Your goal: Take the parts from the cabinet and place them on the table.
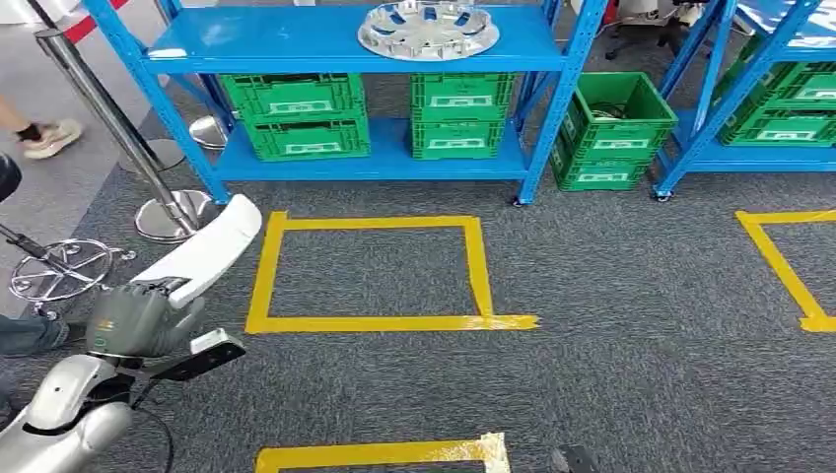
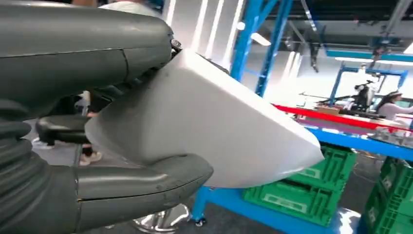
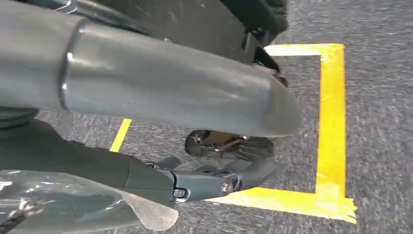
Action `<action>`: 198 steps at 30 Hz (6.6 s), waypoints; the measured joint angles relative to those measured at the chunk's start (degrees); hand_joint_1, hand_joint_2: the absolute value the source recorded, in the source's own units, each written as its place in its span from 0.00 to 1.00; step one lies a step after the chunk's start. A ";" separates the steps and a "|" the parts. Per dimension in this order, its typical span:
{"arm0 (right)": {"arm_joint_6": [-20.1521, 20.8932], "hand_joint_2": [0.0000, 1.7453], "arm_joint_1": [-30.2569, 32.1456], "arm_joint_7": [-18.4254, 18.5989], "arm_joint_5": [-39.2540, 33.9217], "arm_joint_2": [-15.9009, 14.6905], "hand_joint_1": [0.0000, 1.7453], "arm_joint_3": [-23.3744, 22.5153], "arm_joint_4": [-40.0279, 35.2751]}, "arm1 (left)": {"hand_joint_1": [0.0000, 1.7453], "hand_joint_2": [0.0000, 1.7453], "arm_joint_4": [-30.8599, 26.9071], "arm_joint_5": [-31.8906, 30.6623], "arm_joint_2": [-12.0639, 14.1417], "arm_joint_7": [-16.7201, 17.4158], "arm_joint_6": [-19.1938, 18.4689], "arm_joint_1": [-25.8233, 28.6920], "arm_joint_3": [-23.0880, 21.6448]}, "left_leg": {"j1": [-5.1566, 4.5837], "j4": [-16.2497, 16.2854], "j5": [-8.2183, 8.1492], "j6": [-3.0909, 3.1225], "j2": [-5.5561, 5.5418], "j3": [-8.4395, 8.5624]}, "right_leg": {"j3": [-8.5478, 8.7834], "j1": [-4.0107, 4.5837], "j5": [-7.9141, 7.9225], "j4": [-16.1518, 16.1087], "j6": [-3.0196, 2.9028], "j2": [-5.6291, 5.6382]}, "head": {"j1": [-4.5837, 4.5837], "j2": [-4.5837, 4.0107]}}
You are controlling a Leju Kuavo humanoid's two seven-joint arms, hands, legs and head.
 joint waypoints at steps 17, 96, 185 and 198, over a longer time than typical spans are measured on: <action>-0.02 0.00 -0.33 0.31 0.15 -0.07 0.00 0.04 -0.02 | 1.00 1.00 0.02 -0.09 -0.07 0.00 0.02 -0.23 0.00 | -0.34 0.32 2.19 -0.58 0.14 -3.13 | 2.66 -0.04 -1.77 -0.81 -1.64 -0.10 | 0.11 0.00; -12.59 0.00 1.36 10.69 9.44 -0.72 0.00 5.03 0.46 | 1.00 1.00 -0.35 -0.24 -0.42 2.38 -1.23 -2.80 -1.40 | 0.15 15.67 -5.41 -1.45 -0.62 -10.33 | 2.02 -0.61 -2.23 -0.14 -1.65 -0.97 | -1.31 0.00; -6.49 0.00 0.87 2.06 1.99 0.72 0.00 11.85 -2.58 | 1.00 1.00 -1.90 -2.14 -2.19 1.40 -3.02 -2.99 -0.13 | -0.28 2.74 0.67 -0.16 -3.77 -4.74 | 0.69 -0.69 -1.65 0.45 -1.07 1.84 | -1.61 0.00; -6.60 0.00 0.89 2.08 1.94 0.48 0.00 11.85 -1.38 | 1.00 1.00 -0.66 -1.97 -2.34 1.44 -2.82 -4.73 -1.66 | -1.28 0.72 1.58 1.13 2.46 -3.42 | 2.11 0.43 -3.14 0.17 -0.43 -5.54 | -1.71 0.00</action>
